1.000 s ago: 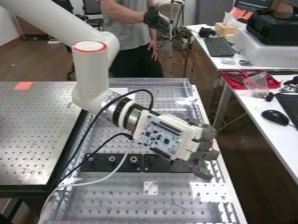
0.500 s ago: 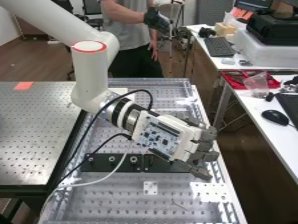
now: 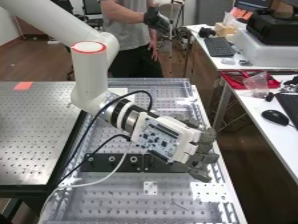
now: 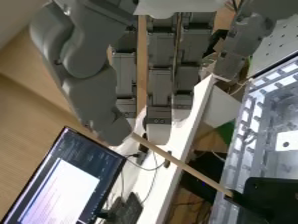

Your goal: Grab the chopstick and place it in the clear container

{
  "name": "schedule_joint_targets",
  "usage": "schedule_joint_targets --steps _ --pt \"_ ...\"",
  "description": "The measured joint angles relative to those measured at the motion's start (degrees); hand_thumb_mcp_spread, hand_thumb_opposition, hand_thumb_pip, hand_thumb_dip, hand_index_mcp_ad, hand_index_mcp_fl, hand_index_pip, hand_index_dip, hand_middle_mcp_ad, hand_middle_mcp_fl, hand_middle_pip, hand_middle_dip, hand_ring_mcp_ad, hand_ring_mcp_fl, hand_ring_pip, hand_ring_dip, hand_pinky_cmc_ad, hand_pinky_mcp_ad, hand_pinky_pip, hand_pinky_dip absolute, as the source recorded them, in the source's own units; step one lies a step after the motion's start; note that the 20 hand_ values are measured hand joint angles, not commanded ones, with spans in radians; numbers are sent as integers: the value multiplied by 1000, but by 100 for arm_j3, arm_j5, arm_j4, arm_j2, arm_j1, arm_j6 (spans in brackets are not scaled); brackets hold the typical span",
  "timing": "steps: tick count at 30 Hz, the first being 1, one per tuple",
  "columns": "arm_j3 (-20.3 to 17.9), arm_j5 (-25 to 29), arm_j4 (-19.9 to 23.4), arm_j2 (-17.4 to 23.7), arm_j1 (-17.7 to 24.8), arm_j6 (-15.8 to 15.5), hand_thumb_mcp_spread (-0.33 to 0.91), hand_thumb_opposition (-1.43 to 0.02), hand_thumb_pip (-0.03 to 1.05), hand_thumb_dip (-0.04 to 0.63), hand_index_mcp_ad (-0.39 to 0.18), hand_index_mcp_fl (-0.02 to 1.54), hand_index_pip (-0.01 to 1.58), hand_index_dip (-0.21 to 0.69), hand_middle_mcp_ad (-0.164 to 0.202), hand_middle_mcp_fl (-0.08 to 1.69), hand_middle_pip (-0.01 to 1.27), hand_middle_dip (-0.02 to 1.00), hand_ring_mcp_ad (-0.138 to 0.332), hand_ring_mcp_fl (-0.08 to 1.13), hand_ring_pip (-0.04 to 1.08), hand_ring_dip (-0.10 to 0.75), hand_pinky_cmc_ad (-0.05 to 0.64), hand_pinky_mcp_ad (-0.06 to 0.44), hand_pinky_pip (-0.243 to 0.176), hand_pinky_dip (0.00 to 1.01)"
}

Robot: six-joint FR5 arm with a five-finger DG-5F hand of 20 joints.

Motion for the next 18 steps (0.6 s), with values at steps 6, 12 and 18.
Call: schedule_joint_targets --steps 6,12,18 --pt "2 -13 4 1 -2 20 557 -864 658 278 -106 440 1304 -26 45 709 705 661 5 553 152 546 368 243 49 208" --pt "15 -24 8 -4 1 36 557 -864 658 278 -106 440 1302 -26 45 709 705 661 5 553 152 546 368 243 51 208" --pt "33 30 9 -14 0 -21 548 -899 614 278 -106 504 1372 -28 42 712 705 661 10 557 150 546 368 243 49 208"
